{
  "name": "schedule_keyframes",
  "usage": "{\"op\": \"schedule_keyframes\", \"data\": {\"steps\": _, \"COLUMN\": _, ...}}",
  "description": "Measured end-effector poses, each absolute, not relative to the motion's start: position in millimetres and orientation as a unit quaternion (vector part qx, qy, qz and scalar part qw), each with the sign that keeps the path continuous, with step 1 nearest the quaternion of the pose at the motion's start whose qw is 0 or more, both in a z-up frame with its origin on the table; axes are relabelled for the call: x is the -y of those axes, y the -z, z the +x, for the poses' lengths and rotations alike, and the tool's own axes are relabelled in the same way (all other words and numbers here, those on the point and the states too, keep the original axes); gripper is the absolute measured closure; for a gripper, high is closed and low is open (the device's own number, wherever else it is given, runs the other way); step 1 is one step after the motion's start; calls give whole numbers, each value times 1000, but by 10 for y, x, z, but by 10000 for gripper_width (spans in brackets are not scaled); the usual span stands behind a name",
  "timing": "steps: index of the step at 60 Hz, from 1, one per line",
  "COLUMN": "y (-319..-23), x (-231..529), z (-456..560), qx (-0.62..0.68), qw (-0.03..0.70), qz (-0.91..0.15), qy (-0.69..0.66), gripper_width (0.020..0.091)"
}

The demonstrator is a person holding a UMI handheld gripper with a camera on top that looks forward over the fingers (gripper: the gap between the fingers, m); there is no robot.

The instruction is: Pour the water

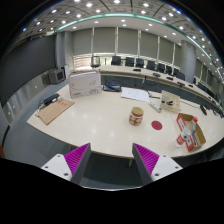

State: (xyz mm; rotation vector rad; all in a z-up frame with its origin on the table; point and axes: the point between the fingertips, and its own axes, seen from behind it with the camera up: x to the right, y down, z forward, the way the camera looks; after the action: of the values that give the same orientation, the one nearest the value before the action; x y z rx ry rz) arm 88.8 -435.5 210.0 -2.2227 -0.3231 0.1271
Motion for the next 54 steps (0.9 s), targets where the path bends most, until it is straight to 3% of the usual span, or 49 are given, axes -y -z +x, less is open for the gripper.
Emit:
{"op": "schedule_keyframes", "data": {"steps": 19, "y": -2061, "x": 4047, "z": 2150, "qx": 56, "qw": 449, "qz": -892, "qy": -17, "gripper_width": 245}}
{"op": "schedule_keyframes", "data": {"steps": 35, "y": -1580, "x": 3570, "z": 3658, "qx": 6, "qw": 454, "qz": -891, "qy": 5, "gripper_width": 244}}
{"op": "schedule_keyframes", "data": {"steps": 54, "y": -982, "x": 2421, "z": 4818, "qx": -4, "qw": 507, "qz": -862, "qy": 9, "gripper_width": 242}}
